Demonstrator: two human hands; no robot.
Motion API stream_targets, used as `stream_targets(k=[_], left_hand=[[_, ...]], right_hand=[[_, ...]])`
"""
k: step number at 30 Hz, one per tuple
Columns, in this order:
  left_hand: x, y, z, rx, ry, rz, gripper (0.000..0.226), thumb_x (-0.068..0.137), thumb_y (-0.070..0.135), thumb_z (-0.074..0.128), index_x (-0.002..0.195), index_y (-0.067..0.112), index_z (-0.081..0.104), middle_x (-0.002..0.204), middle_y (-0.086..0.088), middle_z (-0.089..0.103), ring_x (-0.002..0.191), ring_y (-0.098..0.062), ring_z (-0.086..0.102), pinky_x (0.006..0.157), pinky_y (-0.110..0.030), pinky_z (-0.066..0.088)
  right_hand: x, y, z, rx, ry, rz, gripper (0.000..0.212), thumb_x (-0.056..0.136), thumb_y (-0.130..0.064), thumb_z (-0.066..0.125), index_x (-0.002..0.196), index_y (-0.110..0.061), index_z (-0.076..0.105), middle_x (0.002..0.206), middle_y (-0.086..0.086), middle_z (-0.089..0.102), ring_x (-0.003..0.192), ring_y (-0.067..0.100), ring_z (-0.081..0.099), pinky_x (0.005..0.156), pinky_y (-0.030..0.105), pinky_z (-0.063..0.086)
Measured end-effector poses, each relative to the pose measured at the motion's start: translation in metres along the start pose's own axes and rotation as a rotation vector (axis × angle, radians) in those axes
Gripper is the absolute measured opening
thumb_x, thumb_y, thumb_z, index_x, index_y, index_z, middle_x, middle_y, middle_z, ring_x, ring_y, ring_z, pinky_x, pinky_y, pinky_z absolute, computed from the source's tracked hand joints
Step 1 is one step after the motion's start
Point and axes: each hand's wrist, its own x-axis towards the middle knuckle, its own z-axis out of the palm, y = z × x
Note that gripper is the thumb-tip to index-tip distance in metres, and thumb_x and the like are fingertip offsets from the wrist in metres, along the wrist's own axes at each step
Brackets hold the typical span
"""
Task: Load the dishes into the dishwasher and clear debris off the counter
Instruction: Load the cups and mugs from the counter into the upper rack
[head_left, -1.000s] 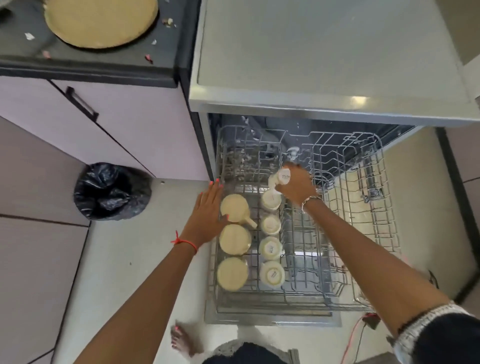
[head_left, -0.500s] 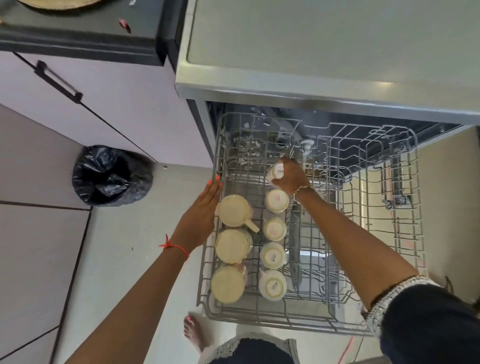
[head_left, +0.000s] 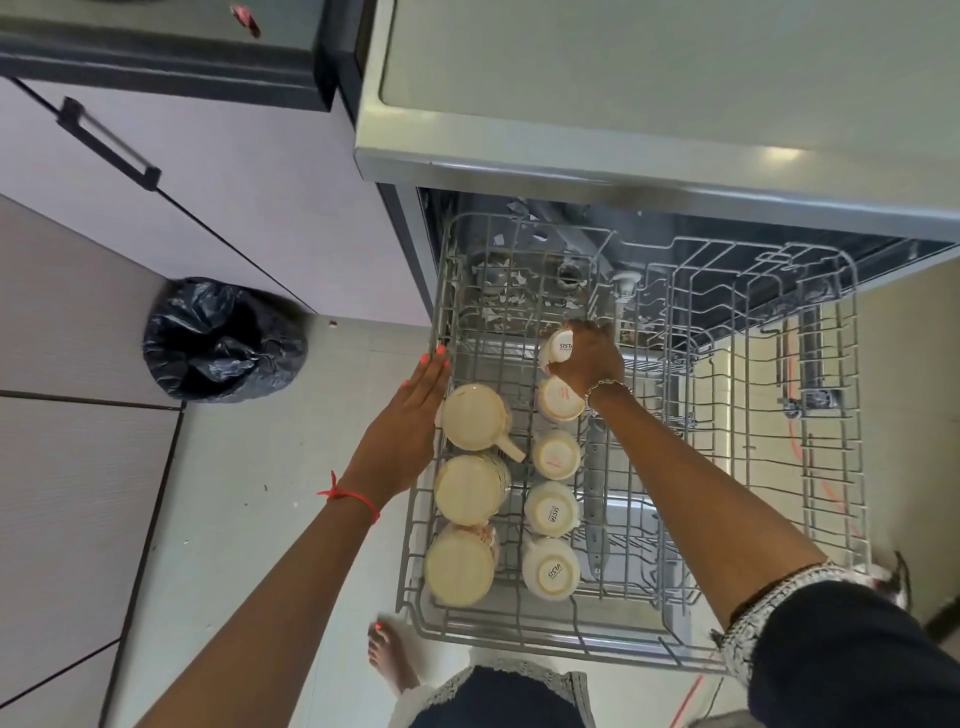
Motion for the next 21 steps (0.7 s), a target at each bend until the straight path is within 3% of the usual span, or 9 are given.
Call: stream_targets(k=[7, 11, 15, 21], left_hand=[[-0.0002, 0.0, 0.0027, -0.005, 0.002, -0.017, 0.076, 0.087, -0.01, 0.038, 0.142, 0.014, -0.009, 0.151, 0.002, -0.016, 0.14, -0.013, -0.016, 0.116, -0.028, 0.007], [0.0003, 0.0009, 0.0009, 0.021, -0.002, -0.022, 0.072, 0.09, -0.007, 0.037, 0.141, 0.014, -0.011, 0.149, 0.002, -0.019, 0.138, -0.013, -0.02, 0.113, -0.026, -0.001], [0.0004, 0.0012, -0.0006, 0.023, -0.017, -0.037, 0.072, 0.092, -0.005, 0.036, 0.139, 0.016, -0.015, 0.147, 0.004, -0.023, 0.134, -0.011, -0.025, 0.111, -0.025, -0.006], [-0.0006, 0.0002, 0.0001, 0.039, -0.022, -0.029, 0.073, 0.092, -0.006, 0.036, 0.138, 0.016, -0.016, 0.147, 0.003, -0.024, 0.135, -0.012, -0.026, 0.111, -0.025, -0.006]], right_hand=[[0.0049, -0.001, -0.0033, 0.079, -0.035, 0.034, 0.072, 0.072, -0.022, 0.074, 0.134, -0.007, 0.039, 0.134, 0.015, 0.043, 0.13, 0.032, 0.03, 0.096, 0.042, 0.044], [0.0047, -0.0009, -0.0033, 0.079, -0.05, 0.022, 0.076, 0.072, -0.023, 0.074, 0.136, -0.006, 0.037, 0.136, 0.015, 0.042, 0.132, 0.033, 0.027, 0.098, 0.042, 0.042], [0.0036, 0.0018, -0.0064, 0.073, -0.071, -0.005, 0.067, 0.077, -0.017, 0.07, 0.135, -0.006, 0.038, 0.137, 0.014, 0.042, 0.131, 0.03, 0.029, 0.101, 0.037, 0.038], [0.0022, 0.005, -0.007, 0.188, 0.048, 0.031, 0.045, 0.081, -0.003, 0.058, 0.126, -0.004, 0.051, 0.13, 0.018, 0.048, 0.117, 0.031, 0.051, 0.096, 0.042, 0.045]])
